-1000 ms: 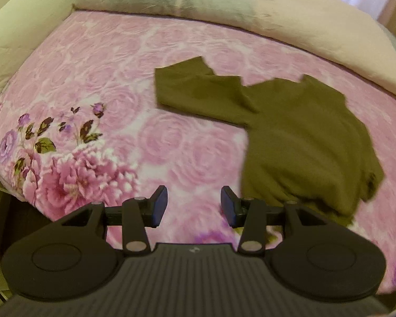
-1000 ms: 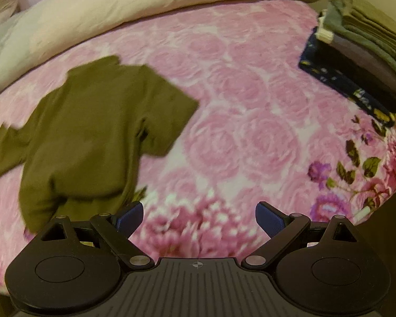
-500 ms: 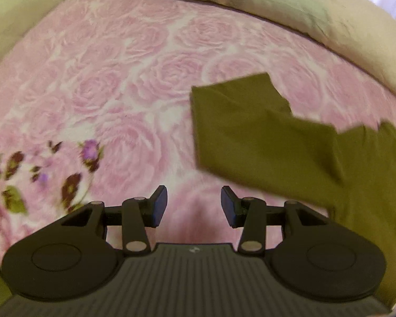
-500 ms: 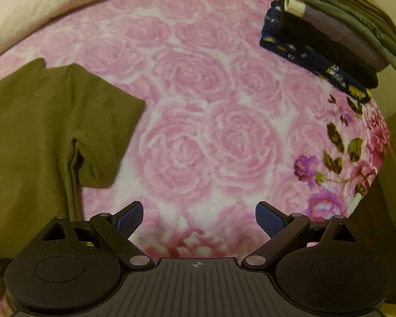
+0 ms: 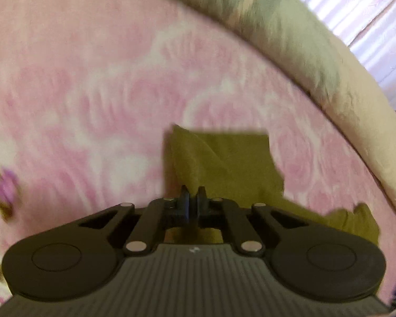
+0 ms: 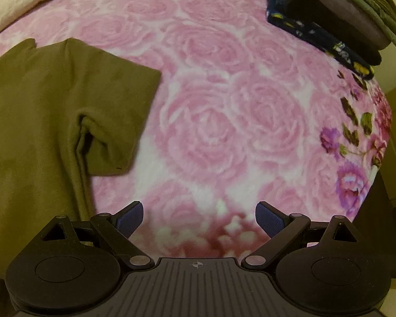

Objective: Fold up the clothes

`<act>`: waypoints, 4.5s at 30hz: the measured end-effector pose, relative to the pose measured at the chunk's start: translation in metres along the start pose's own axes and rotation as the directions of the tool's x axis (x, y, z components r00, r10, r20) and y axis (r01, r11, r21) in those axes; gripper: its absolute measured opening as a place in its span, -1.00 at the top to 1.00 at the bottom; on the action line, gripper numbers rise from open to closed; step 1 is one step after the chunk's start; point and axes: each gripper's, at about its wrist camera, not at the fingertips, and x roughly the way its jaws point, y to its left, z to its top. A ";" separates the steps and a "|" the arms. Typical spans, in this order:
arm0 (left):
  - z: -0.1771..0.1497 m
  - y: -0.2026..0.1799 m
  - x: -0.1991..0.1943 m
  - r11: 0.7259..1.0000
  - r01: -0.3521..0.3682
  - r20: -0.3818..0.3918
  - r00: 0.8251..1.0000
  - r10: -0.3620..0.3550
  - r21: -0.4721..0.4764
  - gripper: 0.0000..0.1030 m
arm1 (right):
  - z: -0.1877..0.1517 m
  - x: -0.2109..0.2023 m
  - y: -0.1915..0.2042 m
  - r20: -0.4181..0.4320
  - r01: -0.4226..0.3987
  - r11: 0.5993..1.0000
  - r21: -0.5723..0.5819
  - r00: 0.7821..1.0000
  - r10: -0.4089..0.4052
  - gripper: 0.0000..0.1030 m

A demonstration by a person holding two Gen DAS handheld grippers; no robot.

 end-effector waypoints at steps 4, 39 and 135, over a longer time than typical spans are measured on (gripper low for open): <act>0.000 -0.062 -0.035 0.948 -0.036 0.153 0.988 -0.014 0.316 0.95 | 0.005 -0.001 0.006 0.007 -0.007 1.000 -0.016 1.000 0.007 -0.85; 0.009 -0.118 0.045 0.907 0.329 -0.019 0.942 -0.336 0.261 0.95 | 0.036 0.033 0.006 -0.032 -0.026 0.999 -0.022 0.999 0.025 -0.85; -0.080 -0.116 0.061 0.981 0.171 -0.250 0.950 -0.188 -0.090 0.94 | 0.006 0.061 -0.073 0.272 -0.467 0.831 0.303 0.878 0.394 0.16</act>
